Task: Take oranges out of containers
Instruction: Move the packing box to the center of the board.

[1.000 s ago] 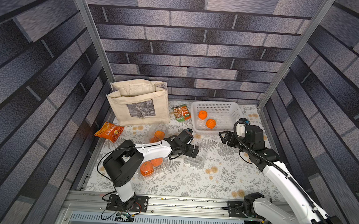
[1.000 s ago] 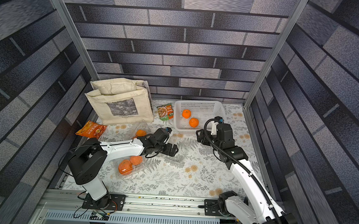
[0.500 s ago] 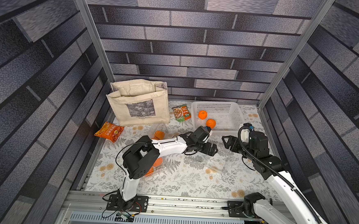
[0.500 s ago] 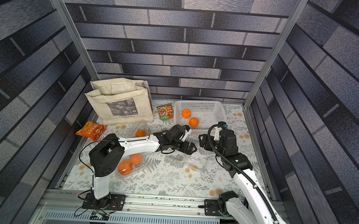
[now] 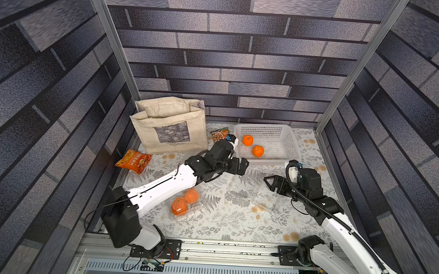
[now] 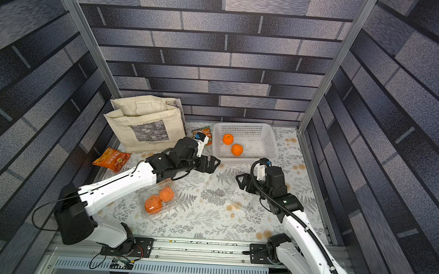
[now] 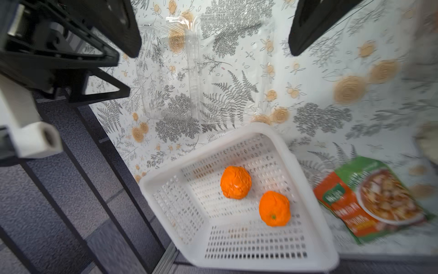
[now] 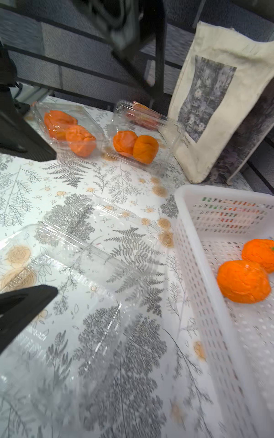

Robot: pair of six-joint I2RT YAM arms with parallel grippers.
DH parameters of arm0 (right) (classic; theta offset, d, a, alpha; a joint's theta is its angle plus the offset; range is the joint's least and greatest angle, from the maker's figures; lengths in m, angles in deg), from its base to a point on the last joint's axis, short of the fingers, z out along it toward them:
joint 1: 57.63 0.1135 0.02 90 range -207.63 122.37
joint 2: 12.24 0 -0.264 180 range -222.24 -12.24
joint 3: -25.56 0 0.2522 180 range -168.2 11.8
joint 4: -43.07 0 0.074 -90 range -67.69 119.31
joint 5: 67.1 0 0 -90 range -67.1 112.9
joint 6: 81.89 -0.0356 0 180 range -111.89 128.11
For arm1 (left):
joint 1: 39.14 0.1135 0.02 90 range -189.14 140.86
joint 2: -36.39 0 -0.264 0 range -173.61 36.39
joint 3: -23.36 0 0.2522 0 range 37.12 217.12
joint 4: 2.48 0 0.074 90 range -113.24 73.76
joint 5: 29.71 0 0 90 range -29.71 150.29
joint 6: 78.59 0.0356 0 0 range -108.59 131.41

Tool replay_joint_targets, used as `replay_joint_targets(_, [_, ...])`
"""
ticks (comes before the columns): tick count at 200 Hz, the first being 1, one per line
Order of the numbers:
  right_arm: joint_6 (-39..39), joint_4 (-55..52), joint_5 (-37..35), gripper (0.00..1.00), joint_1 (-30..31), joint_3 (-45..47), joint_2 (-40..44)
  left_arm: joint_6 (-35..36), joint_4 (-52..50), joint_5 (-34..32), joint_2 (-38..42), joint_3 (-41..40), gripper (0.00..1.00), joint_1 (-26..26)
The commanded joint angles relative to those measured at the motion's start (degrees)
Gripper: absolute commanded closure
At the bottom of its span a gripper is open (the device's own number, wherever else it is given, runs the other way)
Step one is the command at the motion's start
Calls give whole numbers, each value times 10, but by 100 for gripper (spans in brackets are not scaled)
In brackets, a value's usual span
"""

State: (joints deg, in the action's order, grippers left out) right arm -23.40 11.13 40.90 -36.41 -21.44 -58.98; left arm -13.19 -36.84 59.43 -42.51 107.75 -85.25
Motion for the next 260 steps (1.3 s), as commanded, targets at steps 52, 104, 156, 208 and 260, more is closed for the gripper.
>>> replay_joint_targets(52, [-94,97,-75,16,281,10,-44,-33,-314,-90,207,-124,0,91])
replay_joint_targets(104, [-107,201,-84,16,374,-27,-185,-124,-386,-100,295,-221,0,93])
replay_joint_targets(156, [-129,249,-85,16,384,-37,-247,-180,-359,-87,301,-272,0,59])
replay_joint_targets(208, [-130,200,-143,16,384,-2,-185,-206,-280,-53,237,-315,0,16])
replay_joint_targets(260, [-136,179,-166,16,383,5,-170,-194,-199,-32,171,-317,0,7])
